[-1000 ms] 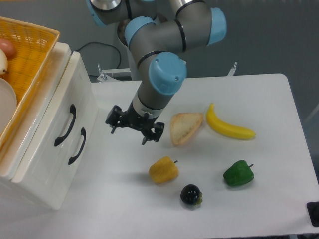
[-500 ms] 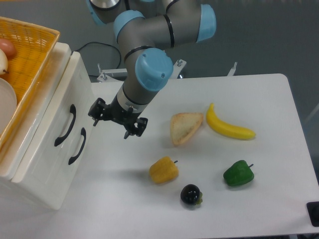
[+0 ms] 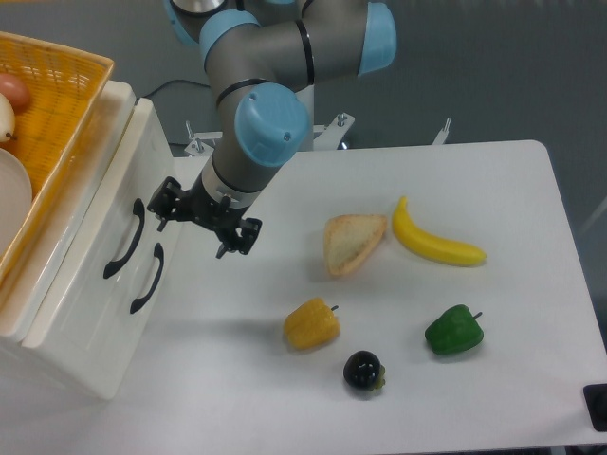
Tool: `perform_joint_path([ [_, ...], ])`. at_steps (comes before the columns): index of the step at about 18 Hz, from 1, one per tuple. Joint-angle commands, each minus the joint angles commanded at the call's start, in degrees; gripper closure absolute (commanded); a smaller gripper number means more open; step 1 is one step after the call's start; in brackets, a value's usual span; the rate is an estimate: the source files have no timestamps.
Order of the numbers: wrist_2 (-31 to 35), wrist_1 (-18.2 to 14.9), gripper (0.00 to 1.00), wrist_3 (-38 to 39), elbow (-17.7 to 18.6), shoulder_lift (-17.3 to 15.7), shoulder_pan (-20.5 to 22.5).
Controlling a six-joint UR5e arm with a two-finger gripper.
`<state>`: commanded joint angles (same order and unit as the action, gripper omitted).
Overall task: Slide open the top white drawer
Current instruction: 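Move the gripper to the upper drawer handle of the cabinet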
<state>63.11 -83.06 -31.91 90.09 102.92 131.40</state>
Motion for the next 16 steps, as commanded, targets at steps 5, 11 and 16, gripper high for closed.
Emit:
perform_joint_path([
  [5,0.00,0.00,0.01,0.09,0.00,0.18,-0.70],
  [11,-0.44,0.09,0.01,0.52,0.09,0.61,-1.85],
  [16,-0.53,0.26,0.03,1.32,0.09,0.79,-2.55],
])
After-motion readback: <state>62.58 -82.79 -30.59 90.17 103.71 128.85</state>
